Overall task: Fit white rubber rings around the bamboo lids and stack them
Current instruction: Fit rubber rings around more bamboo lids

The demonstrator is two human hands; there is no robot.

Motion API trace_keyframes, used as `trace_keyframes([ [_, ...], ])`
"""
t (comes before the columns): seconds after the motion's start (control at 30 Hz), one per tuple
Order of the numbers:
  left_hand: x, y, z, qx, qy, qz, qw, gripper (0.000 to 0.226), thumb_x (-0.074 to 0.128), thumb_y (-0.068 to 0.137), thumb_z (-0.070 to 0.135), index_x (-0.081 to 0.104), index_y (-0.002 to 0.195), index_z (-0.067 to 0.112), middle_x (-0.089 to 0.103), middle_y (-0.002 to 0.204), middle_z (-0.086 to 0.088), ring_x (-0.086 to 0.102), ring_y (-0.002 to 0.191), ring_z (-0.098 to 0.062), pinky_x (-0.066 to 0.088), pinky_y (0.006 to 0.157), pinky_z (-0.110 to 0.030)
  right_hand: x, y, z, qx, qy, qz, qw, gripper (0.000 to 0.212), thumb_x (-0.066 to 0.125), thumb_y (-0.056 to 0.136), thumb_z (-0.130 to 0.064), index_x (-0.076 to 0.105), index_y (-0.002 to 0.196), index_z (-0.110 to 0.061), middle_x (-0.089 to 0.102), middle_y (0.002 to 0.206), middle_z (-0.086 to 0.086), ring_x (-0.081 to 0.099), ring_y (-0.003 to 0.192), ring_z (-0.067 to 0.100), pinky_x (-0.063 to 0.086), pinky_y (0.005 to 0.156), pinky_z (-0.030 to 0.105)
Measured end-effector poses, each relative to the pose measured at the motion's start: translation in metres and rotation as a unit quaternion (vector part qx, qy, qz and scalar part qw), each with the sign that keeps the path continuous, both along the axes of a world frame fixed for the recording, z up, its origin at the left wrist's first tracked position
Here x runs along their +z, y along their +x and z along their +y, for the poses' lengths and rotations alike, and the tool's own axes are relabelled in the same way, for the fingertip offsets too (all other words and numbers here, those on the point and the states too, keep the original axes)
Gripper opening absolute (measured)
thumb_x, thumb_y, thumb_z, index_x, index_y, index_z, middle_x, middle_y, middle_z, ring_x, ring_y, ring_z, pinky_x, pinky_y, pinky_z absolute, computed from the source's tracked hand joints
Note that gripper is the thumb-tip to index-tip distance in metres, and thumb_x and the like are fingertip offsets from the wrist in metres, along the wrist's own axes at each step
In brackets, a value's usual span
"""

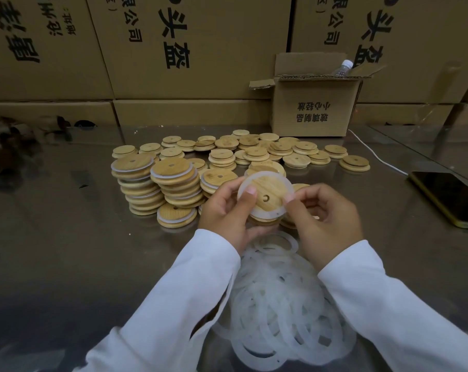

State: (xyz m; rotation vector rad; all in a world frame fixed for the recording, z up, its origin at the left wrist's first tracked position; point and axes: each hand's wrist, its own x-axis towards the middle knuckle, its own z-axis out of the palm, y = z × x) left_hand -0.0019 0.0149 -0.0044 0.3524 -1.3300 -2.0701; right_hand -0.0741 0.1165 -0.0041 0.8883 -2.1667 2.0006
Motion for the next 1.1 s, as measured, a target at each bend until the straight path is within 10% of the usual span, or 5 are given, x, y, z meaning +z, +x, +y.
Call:
trace_keyframes([
  [0.2,-0.001,0.002,-0.001,-0.068,-0.035,-0.063,0.995,0.016,0.053,0.087,-0.002,0.062,0.094,0.010,0.069,0.085,-0.008,0.069,0.068,-0.015,0.059,0.061,-0.030,0.002,-0.009,0.003,-0.036,0.014,0.004,0.999,0.018,0.066,0.080,-0.019,0.060,0.065,-0.027,0.064,0.067,-0.008,0.063,0.068,0.015,0.051,0.065,0.029],
  [0.53,-0.007,0.004,-0.006,-0.003,-0.187,-0.107,0.977,0.012,0.061,0.085,0.011,0.067,0.082,0.021,0.069,0.082,-0.009,0.066,0.084,-0.029,0.054,0.078,-0.044,0.009,-0.009,0.008,0.052,0.048,0.020,0.997,0.019,0.070,0.078,-0.015,0.064,0.064,-0.026,0.065,0.065,-0.011,0.060,0.067,0.005,0.046,0.063,0.016],
  [0.8,-0.005,0.003,-0.010,-0.027,-0.062,-0.049,0.997,0.011,0.058,0.086,0.008,0.067,0.086,0.014,0.072,0.072,-0.001,0.070,0.069,-0.012,0.055,0.056,-0.024,0.019,-0.011,0.010,0.095,-0.002,-0.019,0.995,0.019,0.069,0.079,-0.012,0.067,0.064,-0.024,0.066,0.058,-0.014,0.057,0.055,-0.003,0.043,0.053,0.006],
  [1.1,-0.004,-0.002,0.002,0.008,0.008,-0.036,0.999,0.007,0.061,0.084,0.008,0.062,0.091,0.005,0.070,0.078,-0.010,0.070,0.070,-0.021,0.059,0.058,-0.033,0.007,-0.001,0.007,-0.010,-0.004,0.048,0.999,0.015,0.069,0.078,-0.019,0.061,0.070,-0.029,0.066,0.072,-0.012,0.061,0.071,0.001,0.048,0.065,0.016],
])
